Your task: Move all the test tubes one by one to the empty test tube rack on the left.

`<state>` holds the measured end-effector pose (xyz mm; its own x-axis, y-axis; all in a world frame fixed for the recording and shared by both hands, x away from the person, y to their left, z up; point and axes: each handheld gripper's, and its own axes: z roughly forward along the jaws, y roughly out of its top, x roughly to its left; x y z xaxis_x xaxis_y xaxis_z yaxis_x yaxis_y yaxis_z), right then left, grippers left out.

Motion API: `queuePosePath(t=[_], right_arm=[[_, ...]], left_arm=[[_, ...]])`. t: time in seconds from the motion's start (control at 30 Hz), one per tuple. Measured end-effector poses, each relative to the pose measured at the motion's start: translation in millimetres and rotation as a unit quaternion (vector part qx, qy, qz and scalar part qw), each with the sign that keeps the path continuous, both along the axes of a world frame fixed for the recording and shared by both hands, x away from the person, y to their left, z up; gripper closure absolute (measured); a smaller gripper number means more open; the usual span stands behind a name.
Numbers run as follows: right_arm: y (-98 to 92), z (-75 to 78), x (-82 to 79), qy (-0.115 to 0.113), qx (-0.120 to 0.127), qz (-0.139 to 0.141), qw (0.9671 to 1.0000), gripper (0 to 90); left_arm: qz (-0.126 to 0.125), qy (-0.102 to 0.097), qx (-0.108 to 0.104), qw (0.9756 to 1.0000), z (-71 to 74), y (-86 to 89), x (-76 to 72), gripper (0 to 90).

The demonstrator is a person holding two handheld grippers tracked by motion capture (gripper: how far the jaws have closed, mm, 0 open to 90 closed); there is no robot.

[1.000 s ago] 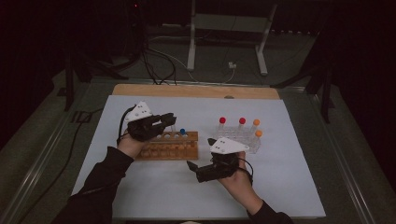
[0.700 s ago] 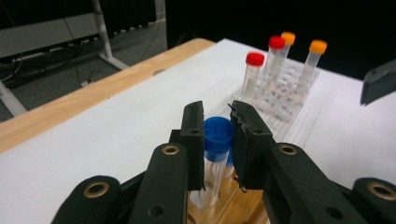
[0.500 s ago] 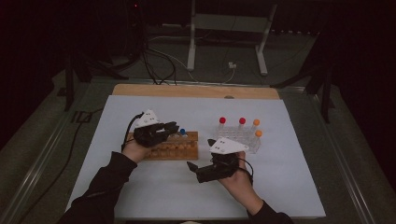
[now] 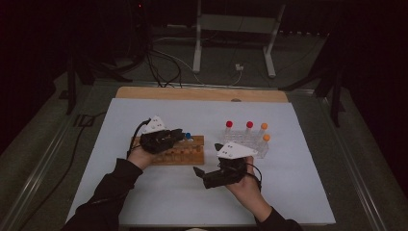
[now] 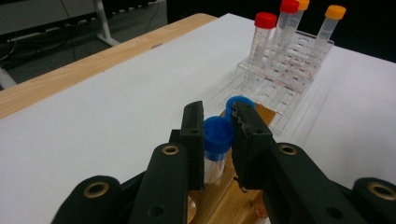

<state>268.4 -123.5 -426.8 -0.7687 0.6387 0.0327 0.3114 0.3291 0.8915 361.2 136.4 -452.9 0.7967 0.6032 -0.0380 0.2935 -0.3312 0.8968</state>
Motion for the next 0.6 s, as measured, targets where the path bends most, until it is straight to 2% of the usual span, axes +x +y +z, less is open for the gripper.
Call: queuePosePath(t=[0.43,0.47,0.6], right_arm=[[-1.5,0.2,0.7,0.002,0.000,-0.001,1.0000,0.0],[-1.6,0.4,0.7,0.002,0.001,0.000,1.0000,0.0],[-2.7,1.0,1.5,0.007,0.004,0.000,1.0000,0.0]], left_arm=[[-0.002,0.012,-0.002,0.9999,-0.1,3.2,2.4,75.4],[0.000,0.008,0.005,1.0000,0.0,3.2,2.0,73.2],[-0.007,0.000,-0.001,1.0000,4.1,7.2,-2.6,64.2]])
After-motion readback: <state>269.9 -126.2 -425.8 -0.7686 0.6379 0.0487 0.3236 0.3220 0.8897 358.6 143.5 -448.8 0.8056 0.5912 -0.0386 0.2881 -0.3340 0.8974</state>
